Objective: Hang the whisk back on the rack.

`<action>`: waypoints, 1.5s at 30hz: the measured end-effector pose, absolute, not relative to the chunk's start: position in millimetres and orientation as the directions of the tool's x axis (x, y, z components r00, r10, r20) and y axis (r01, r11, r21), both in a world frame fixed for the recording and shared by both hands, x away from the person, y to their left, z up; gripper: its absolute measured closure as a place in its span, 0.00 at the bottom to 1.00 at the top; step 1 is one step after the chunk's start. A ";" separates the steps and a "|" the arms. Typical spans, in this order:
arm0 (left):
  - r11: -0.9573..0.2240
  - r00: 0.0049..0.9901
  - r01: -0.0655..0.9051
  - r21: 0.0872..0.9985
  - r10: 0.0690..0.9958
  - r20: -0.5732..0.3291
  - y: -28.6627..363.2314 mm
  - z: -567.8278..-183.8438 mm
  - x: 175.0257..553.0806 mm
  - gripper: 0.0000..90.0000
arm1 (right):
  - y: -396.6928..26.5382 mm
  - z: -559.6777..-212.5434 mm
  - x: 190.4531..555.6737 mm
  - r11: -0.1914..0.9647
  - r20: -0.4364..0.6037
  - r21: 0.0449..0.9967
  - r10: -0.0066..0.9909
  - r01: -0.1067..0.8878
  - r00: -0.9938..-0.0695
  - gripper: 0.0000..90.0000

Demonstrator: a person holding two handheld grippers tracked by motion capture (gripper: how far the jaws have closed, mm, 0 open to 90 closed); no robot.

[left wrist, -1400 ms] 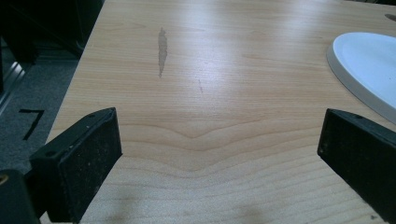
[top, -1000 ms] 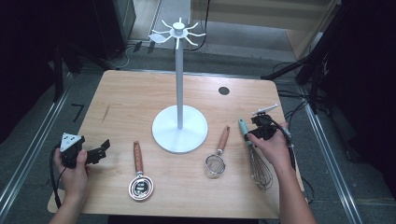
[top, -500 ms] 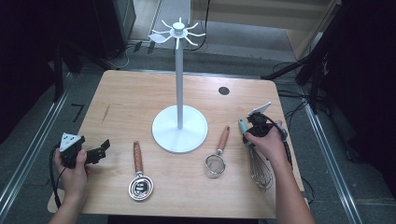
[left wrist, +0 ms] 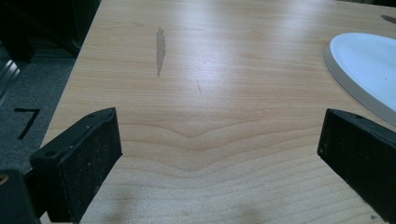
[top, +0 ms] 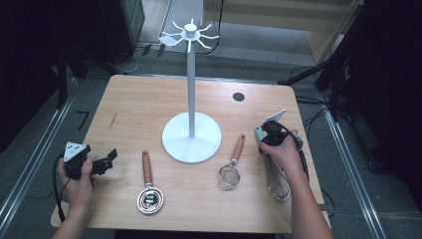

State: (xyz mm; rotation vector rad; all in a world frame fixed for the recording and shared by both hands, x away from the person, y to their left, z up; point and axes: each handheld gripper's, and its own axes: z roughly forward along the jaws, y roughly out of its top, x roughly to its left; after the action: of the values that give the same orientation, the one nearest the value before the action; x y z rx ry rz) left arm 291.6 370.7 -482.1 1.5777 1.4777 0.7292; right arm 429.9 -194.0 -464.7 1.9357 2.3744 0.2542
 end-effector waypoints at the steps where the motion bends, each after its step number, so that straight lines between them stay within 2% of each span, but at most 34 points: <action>1: 0.039 0.139 0.498 0.866 0.982 -0.124 370.7 -482.1 291.6 0.00 | -193.0 -464.7 430.4 0.194 0.040 0.166 0.978 0.967 -0.203 0.78; 12: 0.040 0.143 0.502 0.864 0.981 -0.128 370.7 -482.2 291.5 0.00 | -189.5 -464.3 430.9 0.192 0.015 0.157 0.980 0.969 -0.197 0.79; 18: 0.046 0.140 0.500 0.865 0.981 -0.134 370.9 -482.4 291.9 0.00 | -192.7 -463.8 425.6 0.206 0.042 0.190 0.975 0.960 -0.218 0.79; 30: 0.040 0.143 0.502 0.864 0.981 -0.129 370.9 -482.3 291.7 0.00 | -194.4 -427.8 400.1 0.212 0.093 0.425 0.957 0.880 -0.276 0.79; 31: 0.040 0.143 0.502 0.864 0.981 -0.129 370.9 -482.2 291.7 0.00 | -196.1 -422.9 395.8 0.206 0.109 0.466 0.952 0.860 -0.287 0.79; 33: 0.039 0.144 0.502 0.864 0.981 -0.128 371.0 -482.2 291.7 0.00 | -196.6 -421.5 394.6 0.198 0.115 0.479 0.952 0.855 -0.284 0.79; 43: 0.041 0.141 0.502 0.864 0.982 -0.128 370.7 -482.3 291.9 0.00 | -202.4 -393.9 373.3 0.150 0.171 0.683 0.919 0.715 -0.356 0.79; 45: 0.041 0.140 0.502 0.864 0.982 -0.128 370.6 -482.3 291.9 0.00 | -202.1 -391.8 371.9 0.151 0.171 0.694 0.915 0.704 -0.364 0.79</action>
State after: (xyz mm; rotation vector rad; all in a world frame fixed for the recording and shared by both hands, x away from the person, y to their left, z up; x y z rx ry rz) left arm 291.9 370.6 -482.3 1.5805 1.4787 0.7229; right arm 371.9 -202.1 -391.8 1.5654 2.1407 1.0318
